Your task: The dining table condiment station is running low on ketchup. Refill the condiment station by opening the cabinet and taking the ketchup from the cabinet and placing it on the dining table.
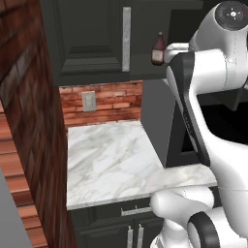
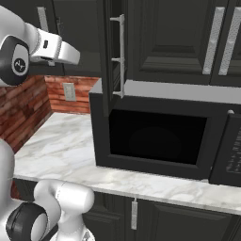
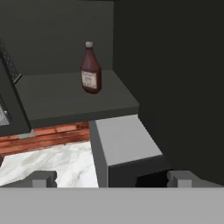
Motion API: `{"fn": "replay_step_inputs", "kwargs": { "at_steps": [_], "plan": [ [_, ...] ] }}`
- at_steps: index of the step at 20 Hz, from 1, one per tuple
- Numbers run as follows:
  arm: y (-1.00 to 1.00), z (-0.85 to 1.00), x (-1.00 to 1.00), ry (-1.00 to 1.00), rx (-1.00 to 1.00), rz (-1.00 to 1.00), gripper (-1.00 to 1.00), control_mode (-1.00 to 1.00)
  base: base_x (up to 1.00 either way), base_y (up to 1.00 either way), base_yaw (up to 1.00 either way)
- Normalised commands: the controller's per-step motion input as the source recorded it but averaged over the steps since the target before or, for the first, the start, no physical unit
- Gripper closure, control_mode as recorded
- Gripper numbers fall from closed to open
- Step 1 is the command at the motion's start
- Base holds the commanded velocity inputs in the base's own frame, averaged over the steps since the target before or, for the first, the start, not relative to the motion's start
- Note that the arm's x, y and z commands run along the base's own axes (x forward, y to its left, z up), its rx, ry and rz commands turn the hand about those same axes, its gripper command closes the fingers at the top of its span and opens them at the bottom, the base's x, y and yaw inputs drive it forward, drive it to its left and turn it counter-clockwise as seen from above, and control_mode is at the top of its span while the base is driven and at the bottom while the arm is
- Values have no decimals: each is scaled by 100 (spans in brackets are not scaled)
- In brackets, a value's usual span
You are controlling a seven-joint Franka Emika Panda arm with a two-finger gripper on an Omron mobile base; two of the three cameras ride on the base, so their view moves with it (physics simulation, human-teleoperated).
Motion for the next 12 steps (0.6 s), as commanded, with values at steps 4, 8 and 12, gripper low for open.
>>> {"fn": "replay_step_inputs", "kwargs": {
  "at_steps": [4,8,12],
  "plan": [
    [-5,-1,47,0,0,3,-100,-100,0,0,0],
    [0,-6,67,-1,0,0,-100,-100,0,0,0],
    [-5,0,62,0,0,0,-100,-100,0,0,0]
  ]
}}
